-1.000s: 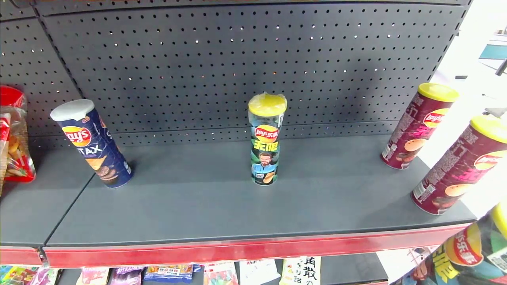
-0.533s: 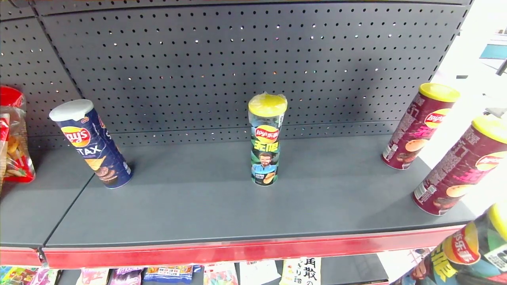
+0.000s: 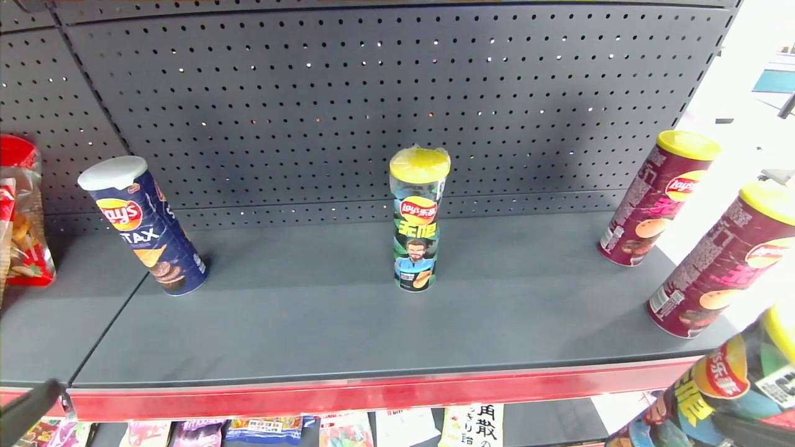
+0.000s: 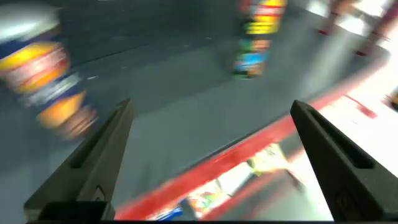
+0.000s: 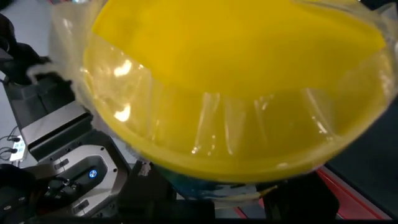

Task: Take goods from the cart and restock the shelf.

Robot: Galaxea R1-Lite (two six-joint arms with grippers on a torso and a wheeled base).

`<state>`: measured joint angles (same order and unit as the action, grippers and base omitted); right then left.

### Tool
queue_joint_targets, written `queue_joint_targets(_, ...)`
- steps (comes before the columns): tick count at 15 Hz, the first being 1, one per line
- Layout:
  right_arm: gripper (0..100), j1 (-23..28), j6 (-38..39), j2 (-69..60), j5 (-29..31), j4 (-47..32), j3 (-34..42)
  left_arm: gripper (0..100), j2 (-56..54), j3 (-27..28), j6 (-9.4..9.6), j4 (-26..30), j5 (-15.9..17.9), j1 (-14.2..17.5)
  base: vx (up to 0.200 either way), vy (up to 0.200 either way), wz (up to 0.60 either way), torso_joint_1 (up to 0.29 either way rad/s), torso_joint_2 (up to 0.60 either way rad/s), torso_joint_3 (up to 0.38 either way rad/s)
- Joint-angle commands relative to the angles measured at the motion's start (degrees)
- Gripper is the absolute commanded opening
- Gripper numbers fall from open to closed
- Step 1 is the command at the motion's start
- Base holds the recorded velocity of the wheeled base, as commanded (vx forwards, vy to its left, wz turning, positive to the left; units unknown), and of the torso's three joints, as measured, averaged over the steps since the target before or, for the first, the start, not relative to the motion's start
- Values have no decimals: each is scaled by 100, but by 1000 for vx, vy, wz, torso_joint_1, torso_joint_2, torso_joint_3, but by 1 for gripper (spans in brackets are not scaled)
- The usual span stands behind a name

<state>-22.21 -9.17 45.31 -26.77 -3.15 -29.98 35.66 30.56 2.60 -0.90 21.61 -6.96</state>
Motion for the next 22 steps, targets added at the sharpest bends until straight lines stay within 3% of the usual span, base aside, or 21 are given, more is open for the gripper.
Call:
queue_joint_targets(1,0,-3,-15,162,5,-11,-87,100,3729,1936,452,-411,1495,-1466,0,0,0,0,0,0)
queue_joint_targets(4,0,15,-6,276,23,-11,-245,100,5048,2551,479,-868,1600,-1879,0,0,0,0,0,0)
queue_joint_targets(7,0,15,-6,373,75,-11,-377,100,5944,2815,540,-1676,1688,-2011,0,0,0,0,0,0)
queue_joint_targets(13,0,6,-6,364,163,-11,-404,100,6304,3202,567,-1694,1732,-1905,0,0,0,0,0,0)
queue_joint_targets(16,0,6,-6,355,225,-11,-412,100,6498,3281,918,-1703,1723,-1721,0,0,0,0,0,0)
queue_joint_targets(20,0,6,-6,355,234,-11,-421,100,6735,3606,944,-1703,1759,-1721,0,0,0,0,0,0)
queue_joint_targets(22,0,6,-6,338,278,-11,-421,100,7034,3975,953,-1712,2013,-1703,0,0,0,0,0,0)
